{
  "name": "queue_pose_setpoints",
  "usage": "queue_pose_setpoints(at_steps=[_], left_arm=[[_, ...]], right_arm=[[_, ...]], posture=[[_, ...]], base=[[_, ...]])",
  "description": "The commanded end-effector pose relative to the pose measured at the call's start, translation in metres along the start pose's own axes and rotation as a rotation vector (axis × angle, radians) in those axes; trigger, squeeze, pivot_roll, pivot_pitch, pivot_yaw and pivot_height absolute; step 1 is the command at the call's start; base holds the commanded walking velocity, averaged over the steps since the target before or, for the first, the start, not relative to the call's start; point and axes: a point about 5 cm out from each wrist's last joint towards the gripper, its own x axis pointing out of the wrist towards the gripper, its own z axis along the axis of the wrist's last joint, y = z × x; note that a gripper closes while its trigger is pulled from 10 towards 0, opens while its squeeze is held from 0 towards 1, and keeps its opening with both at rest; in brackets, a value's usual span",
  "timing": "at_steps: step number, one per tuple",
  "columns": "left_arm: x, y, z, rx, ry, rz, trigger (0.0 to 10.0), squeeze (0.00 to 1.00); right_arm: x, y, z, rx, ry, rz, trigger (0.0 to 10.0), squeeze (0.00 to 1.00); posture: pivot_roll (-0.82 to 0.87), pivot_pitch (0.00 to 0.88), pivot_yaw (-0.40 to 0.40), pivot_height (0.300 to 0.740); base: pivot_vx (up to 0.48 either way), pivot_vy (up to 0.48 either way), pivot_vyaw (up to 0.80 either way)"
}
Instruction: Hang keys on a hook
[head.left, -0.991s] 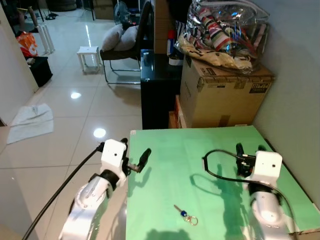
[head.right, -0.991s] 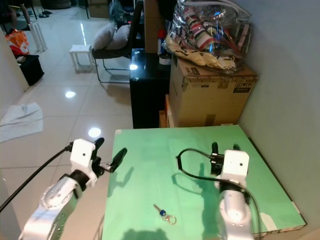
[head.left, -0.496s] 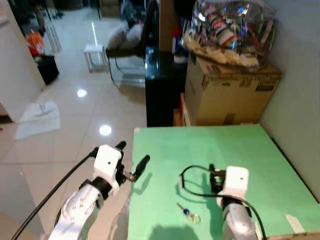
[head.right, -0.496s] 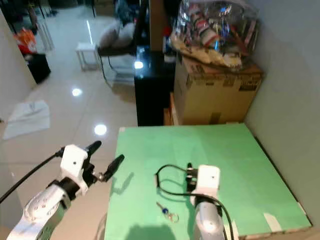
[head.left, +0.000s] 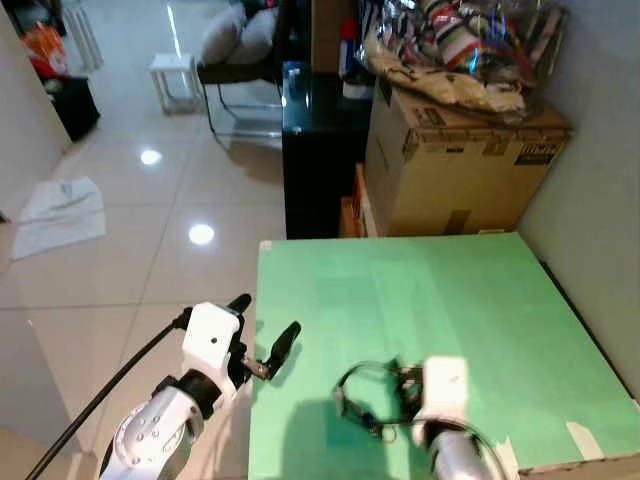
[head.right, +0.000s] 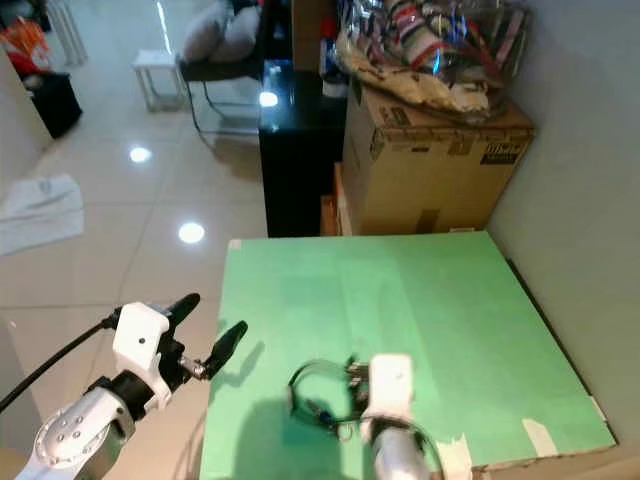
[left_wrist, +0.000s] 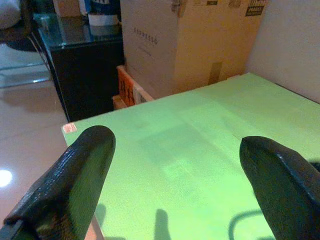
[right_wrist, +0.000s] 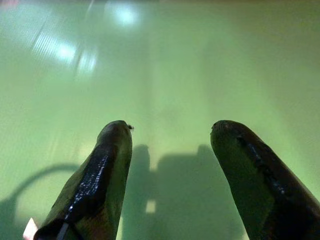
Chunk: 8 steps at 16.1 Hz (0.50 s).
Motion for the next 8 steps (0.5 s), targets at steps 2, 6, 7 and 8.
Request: queue_pose_setpoints(at_steps=[2,6,7,8], left_arm=[[-0.004,-0.002,-0.001,-0.008,0.012,0.005,10.0,0.0],[-0.007,-0.003,0.001,-0.012,0.014,0.009,10.0,0.0],[-0.007,-0.003,0.001,-0.013,0.014,0.01,10.0,0.0],[-0.008,-0.004,0.002,-0.012,0.01,0.011,10.0,0.0]], right_arm=[[-0.001,0.006,-0.01,-0.003,0.045,0.038,10.0,0.0],[0.0,0.019,-0.01,0.005,0.051,0.091,10.0,0.0],[-0.003,0.022,-0.011,0.027,0.058,0.096,10.0,0.0],[-0.01,0.026,-0.011,0.04,0.059,0.12,10.0,0.0]], posture=[[-0.02,0.163,-0.009,0.732],[-0.01,0.171,-0.014,0.732],[-0.01,0.171,-0.015,0.732],[-0.01,0.17,-0.018,0.732]], base=[[0.0,0.0,0.0],[0.0,0.0,0.0],[0.0,0.0,0.0],[0.0,0.0,0.0]])
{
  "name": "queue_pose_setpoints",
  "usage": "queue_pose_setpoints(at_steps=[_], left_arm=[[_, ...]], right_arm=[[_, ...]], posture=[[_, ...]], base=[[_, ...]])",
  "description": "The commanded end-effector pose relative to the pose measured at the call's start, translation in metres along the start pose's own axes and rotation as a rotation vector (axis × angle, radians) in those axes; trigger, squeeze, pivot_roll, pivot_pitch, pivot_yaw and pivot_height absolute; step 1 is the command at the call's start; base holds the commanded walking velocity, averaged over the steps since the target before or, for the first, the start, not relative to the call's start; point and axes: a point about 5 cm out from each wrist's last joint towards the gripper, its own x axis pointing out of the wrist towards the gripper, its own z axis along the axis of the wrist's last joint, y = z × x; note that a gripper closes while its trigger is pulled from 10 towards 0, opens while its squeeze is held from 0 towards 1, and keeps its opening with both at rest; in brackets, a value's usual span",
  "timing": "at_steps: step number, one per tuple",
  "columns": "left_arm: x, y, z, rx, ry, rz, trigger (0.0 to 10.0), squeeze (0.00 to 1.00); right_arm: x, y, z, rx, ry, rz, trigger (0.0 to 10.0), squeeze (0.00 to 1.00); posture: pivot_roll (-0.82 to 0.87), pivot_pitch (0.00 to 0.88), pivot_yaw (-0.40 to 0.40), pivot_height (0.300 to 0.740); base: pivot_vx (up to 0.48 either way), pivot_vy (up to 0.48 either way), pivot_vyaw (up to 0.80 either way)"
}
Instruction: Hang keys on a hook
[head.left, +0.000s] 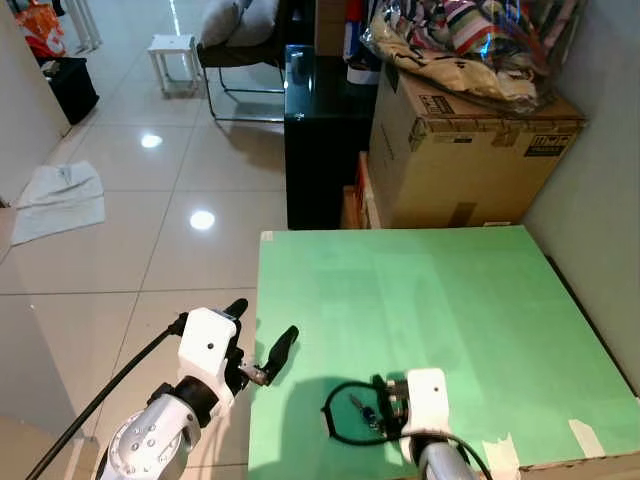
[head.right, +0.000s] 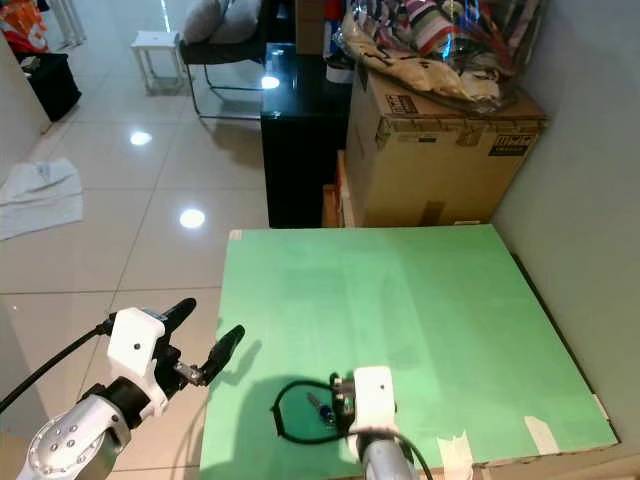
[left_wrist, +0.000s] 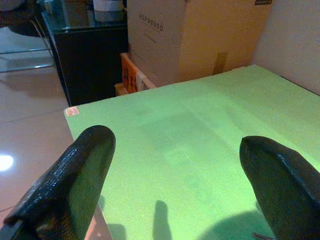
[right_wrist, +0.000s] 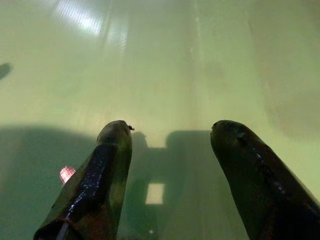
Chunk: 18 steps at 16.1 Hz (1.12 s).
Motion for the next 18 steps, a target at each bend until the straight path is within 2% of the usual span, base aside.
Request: queue_pose_setpoints(at_steps=[1,4,6,10,14,18], left_arm=[[-0.002,-0.002,0.002,-0.003,-0.003,-0.003,10.0,0.0],[-0.003,-0.007,0.005,0.011,-0.02,-0.021,10.0,0.0],[-0.005,-0.011,0.003,0.007,-0.016,-0.034,10.0,0.0],[-0.004,-0.015,0.004,0.009,-0.02,-0.045,10.0,0.0],[-0.007,-0.014,0.003,0.015,-0.016,-0.038,10.0,0.0],[-0.008,-0.014,0.004,0.018,-0.016,-0.033,10.0,0.0]], right_arm=[[-0.006,0.016,-0.002,0.043,0.012,0.04,10.0,0.0],[-0.024,0.016,0.002,0.027,-0.018,0.051,10.0,0.0],[-0.041,0.016,0.001,0.017,0.005,0.071,10.0,0.0],[-0.044,0.014,-0.006,0.051,0.075,0.058,10.0,0.0],[-0.043,0.011,-0.014,0.037,0.147,0.06,10.0,0.0],[-0.042,0.008,-0.021,0.069,0.203,0.045,10.0,0.0]], posture=[[-0.01,0.168,-0.018,0.732],[-0.03,0.169,-0.027,0.732],[-0.04,0.171,-0.035,0.732],[-0.04,0.164,-0.036,0.732],[-0.02,0.163,-0.041,0.732],[-0.02,0.159,-0.044,0.732]], base=[[0.0,0.0,0.0],[0.0,0.0,0.0],[0.0,0.0,0.0],[0.0,0.0,0.0],[0.0,0.0,0.0],[0.0,0.0,0.0]])
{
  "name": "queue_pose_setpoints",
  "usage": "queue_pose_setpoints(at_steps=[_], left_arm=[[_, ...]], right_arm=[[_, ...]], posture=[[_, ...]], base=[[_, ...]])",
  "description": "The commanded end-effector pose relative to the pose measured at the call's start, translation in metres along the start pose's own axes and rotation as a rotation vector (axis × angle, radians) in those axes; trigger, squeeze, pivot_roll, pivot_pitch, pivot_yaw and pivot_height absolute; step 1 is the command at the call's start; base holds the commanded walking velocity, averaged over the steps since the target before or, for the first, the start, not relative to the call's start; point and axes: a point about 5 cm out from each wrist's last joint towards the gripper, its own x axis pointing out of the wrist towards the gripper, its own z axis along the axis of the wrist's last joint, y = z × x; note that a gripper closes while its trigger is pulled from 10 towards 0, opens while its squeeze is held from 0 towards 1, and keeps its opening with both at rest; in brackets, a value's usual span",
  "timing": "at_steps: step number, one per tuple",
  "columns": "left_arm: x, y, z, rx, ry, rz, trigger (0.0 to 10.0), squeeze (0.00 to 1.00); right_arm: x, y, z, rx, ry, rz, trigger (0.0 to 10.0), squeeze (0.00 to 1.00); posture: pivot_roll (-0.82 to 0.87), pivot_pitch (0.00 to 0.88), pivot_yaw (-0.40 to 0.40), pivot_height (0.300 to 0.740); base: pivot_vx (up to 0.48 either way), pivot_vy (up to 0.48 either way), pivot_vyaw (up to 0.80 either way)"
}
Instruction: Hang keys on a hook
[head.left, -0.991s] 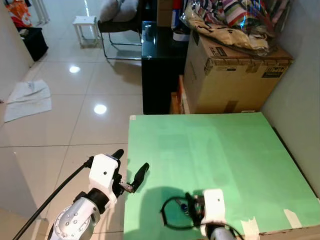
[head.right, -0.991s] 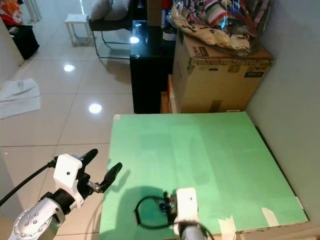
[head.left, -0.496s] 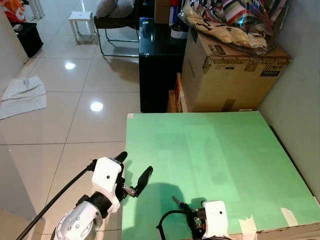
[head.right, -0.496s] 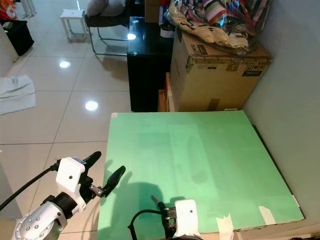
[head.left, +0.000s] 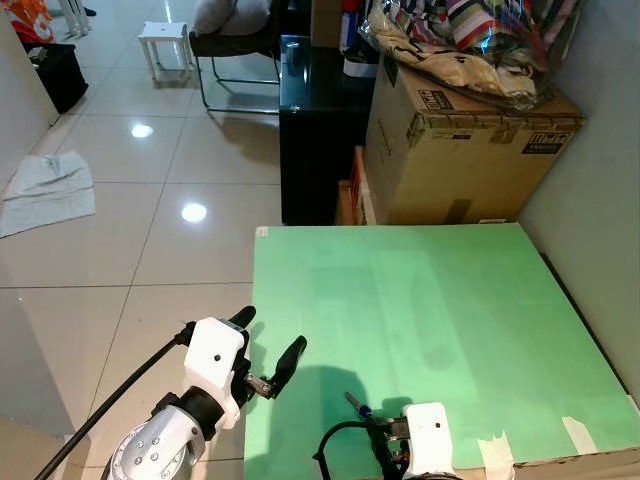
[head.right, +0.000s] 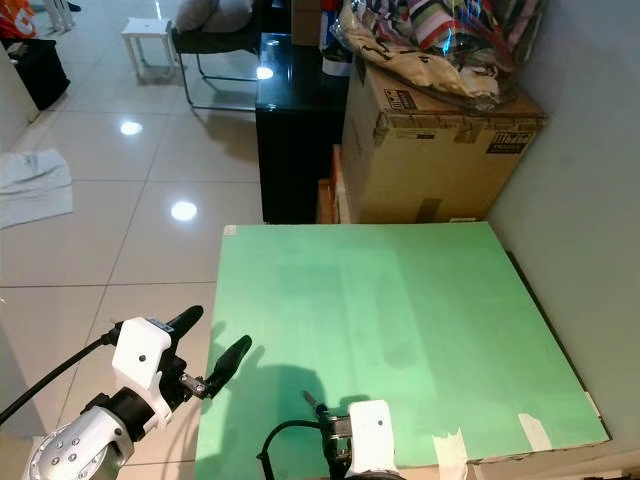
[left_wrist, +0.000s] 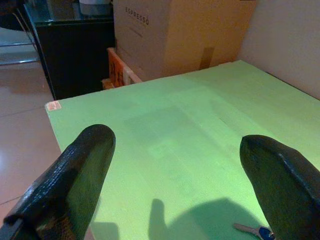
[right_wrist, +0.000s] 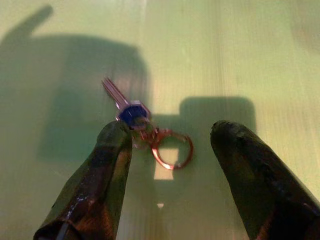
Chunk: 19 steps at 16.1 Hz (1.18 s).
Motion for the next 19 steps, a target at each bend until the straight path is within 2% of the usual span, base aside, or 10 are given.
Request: queue_pose_setpoints(at_steps=[1,3,6,10,13,14,17,19], left_arm=[[-0.002,-0.002,0.004,0.01,-0.018,-0.001,10.0,0.0],[-0.001,-0.002,0.004,0.011,-0.019,-0.003,10.0,0.0],[0.002,-0.003,0.004,0.01,-0.024,-0.008,10.0,0.0],[0.002,-0.004,0.004,0.01,-0.024,-0.003,10.0,0.0],[0.003,-0.005,0.003,0.007,-0.023,-0.002,10.0,0.0],[0.003,-0.005,0.003,0.006,-0.022,-0.002,10.0,0.0],[0.003,-0.005,0.002,0.005,-0.016,-0.004,10.0,0.0],[0.003,-0.005,0.001,0.004,-0.013,-0.003,10.0,0.0]], right_arm=[[0.0,-0.006,-0.012,0.078,0.077,-0.036,10.0,0.0],[0.002,-0.009,-0.015,0.096,0.1,-0.046,10.0,0.0],[0.008,-0.011,-0.015,0.056,0.118,-0.028,10.0,0.0],[0.013,-0.014,-0.005,-0.021,0.074,-0.022,10.0,0.0],[0.016,-0.013,-0.005,-0.008,0.076,-0.015,10.0,0.0],[0.017,-0.012,-0.005,0.006,0.083,-0.006,0.0,0.0],[0.016,-0.008,-0.015,0.067,0.16,0.024,0.0,0.0],[0.016,-0.007,-0.019,0.076,0.177,0.037,0.0,0.0]], posture=[[-0.02,0.157,-0.042,0.732],[-0.02,0.156,-0.04,0.732],[-0.02,0.154,-0.045,0.732],[-0.02,0.157,-0.048,0.732],[-0.02,0.159,-0.05,0.732],[-0.02,0.159,-0.05,0.732],[-0.02,0.16,-0.051,0.732],[-0.03,0.162,-0.051,0.732]], base=[[0.0,0.0,0.0],[0.0,0.0,0.0],[0.0,0.0,0.0],[0.0,0.0,0.0],[0.0,0.0,0.0],[0.0,0.0,0.0],[0.0,0.0,0.0],[0.0,0.0,0.0]])
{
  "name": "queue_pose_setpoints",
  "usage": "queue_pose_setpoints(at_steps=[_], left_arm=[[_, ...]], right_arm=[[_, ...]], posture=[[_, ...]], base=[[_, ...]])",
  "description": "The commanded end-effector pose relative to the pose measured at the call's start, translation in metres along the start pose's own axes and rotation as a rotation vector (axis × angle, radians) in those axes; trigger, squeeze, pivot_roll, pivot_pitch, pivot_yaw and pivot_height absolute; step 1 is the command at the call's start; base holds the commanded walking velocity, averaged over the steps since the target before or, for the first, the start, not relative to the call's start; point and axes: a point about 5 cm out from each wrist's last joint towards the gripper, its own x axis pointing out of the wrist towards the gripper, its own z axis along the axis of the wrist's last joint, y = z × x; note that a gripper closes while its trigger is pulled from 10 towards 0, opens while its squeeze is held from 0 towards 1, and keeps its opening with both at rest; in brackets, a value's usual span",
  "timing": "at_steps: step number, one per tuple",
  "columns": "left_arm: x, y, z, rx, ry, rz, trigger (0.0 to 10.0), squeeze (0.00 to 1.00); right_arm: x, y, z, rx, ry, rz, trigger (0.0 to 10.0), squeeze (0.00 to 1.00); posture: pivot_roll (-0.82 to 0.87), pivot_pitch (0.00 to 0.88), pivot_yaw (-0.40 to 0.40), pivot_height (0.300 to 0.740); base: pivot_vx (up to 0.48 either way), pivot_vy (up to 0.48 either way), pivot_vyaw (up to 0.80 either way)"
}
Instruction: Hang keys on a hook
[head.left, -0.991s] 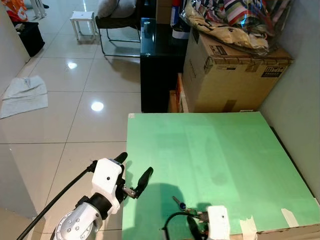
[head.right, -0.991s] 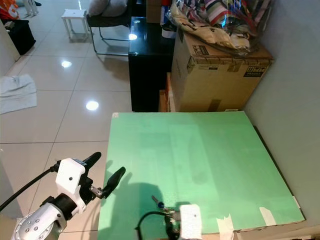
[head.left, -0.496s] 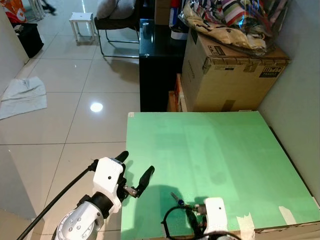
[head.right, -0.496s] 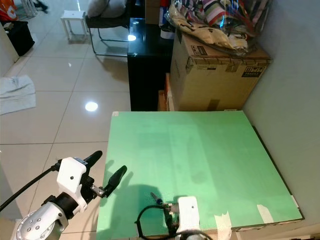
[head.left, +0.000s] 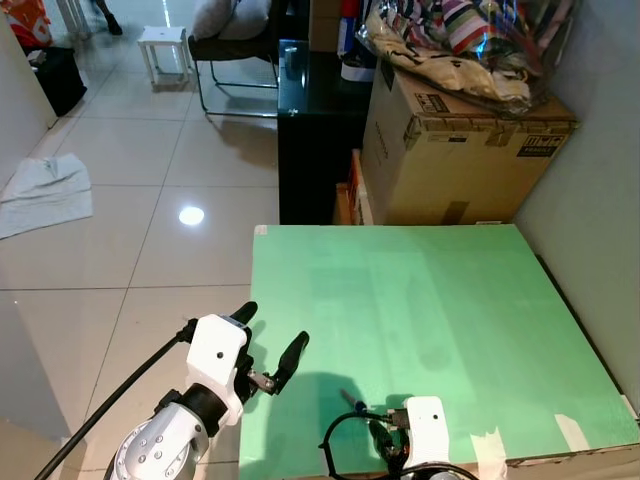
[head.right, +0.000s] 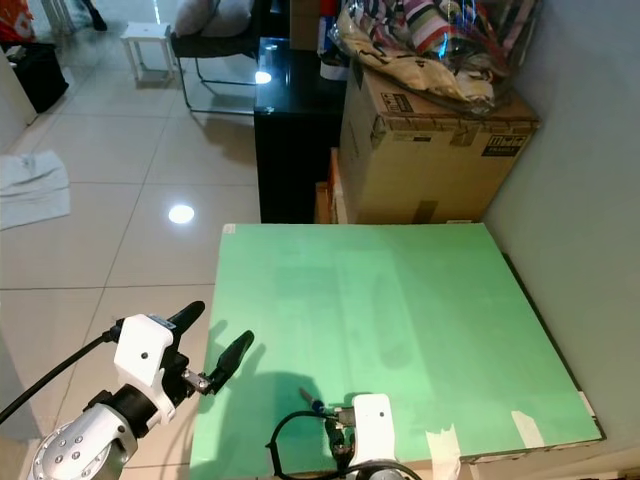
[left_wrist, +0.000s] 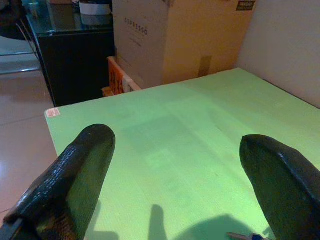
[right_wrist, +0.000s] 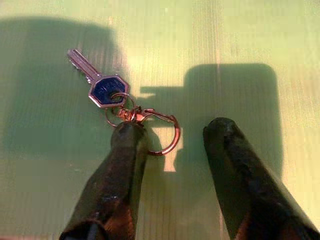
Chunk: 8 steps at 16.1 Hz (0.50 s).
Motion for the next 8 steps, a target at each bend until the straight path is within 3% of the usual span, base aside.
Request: queue_pose_setpoints(at_steps=[1,4,8], left_arm=[[0.001,-0.003,-0.003,-0.003,0.009,-0.009,10.0,0.0],[0.002,-0.002,-0.004,-0.006,0.013,-0.007,10.0,0.0],[0.005,-0.002,-0.005,-0.01,0.016,-0.008,10.0,0.0]], right_arm=[[-0.001,0.0,-0.015,0.033,0.075,0.014,0.0,0.0],[0.0,0.0,-0.016,0.055,0.091,0.023,0.0,0.0],[0.002,-0.004,0.0,-0.005,-0.001,0.014,0.0,0.0]], posture=[[-0.02,0.163,-0.051,0.732],[-0.02,0.163,-0.05,0.732],[-0.03,0.162,-0.044,0.732]], base=[[0.0,0.0,0.0],[0.0,0.0,0.0],[0.0,0.0,0.0]])
